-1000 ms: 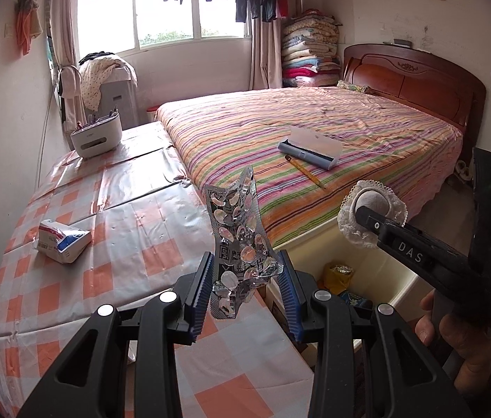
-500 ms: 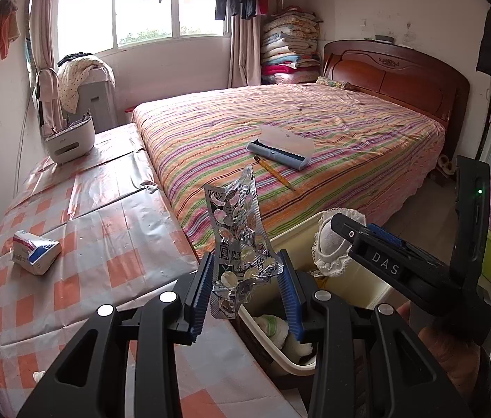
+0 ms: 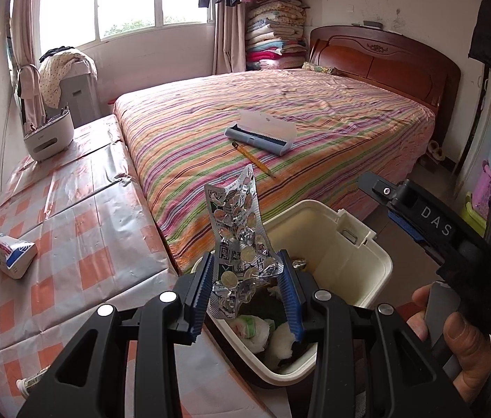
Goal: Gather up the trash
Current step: 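Open both tools to drop the blister pack and lace item into the bin, then move the left tool to the white tube and grasp it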
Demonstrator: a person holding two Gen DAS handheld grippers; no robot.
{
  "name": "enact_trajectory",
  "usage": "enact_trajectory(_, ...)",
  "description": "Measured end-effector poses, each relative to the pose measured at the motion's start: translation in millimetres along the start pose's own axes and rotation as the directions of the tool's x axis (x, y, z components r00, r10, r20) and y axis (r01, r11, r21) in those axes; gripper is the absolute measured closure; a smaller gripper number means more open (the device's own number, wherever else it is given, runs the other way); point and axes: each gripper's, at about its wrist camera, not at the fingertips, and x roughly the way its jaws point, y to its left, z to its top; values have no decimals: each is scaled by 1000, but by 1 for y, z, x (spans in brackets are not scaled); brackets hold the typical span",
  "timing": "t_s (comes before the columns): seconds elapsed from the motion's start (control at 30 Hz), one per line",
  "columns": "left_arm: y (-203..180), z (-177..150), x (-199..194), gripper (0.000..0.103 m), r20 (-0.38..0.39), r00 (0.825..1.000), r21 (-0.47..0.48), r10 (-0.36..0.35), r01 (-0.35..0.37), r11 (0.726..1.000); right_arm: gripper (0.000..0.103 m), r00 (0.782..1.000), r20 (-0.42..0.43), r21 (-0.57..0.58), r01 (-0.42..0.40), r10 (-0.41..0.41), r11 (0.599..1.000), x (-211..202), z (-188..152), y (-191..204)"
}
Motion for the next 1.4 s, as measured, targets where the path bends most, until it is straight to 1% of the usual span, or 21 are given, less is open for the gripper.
enact_trajectory(0.2,-10,-3,16,67,-39,999,17,-4,5,1000,29,1000,12,35,-8,7,999,-2,2,-8)
enact_trajectory(0.37,-16,-3,26,65,-64,998,25,-7,9,1000,29,1000,22,43,-12,11,999,-3,3,-9)
enact_trajectory(0.73,-32,-2,36,65,-86,996,69,-16,22,997,29,999,33,52,-11,9,999,-5,3,-10)
enact_trajectory(0.77,-33,-2,37,63,-89,996,74,-15,22,997,29,999,32,53,-11,9,999,-5,3,-10)
enact_trajectory(0.83,-34,-3,37,49,-91,996,81,-6,14,997,29,999,32,51,-10,8,999,-5,3,-10)
enact_trajectory(0.87,-34,-4,36,38,-87,996,84,4,3,996,29,1000,30,49,-10,8,999,-5,3,-10)
enact_trajectory(0.9,-33,-4,35,35,-79,997,87,12,-5,996,29,1000,29,48,-9,8,999,-4,2,-9)
enact_trajectory(1.0,-32,-5,32,31,-69,997,107,40,-33,994,29,1000,24,44,-8,7,999,-3,1,-9)
enact_trajectory(1.07,-29,-7,31,31,-69,996,113,58,-50,992,29,1000,20,40,-6,5,999,-2,0,-8)
enact_trajectory(1.2,-15,-10,27,31,-77,994,93,71,-64,994,29,1000,9,23,0,0,1000,0,-2,-3)
enact_trajectory(1.27,-7,-13,23,31,-74,994,80,79,-73,994,27,1000,3,10,5,-5,1000,2,-4,1)
enact_trajectory(1.4,8,-18,15,31,-73,992,68,106,-101,993,26,1000,-6,-10,9,-9,1000,4,-6,6)
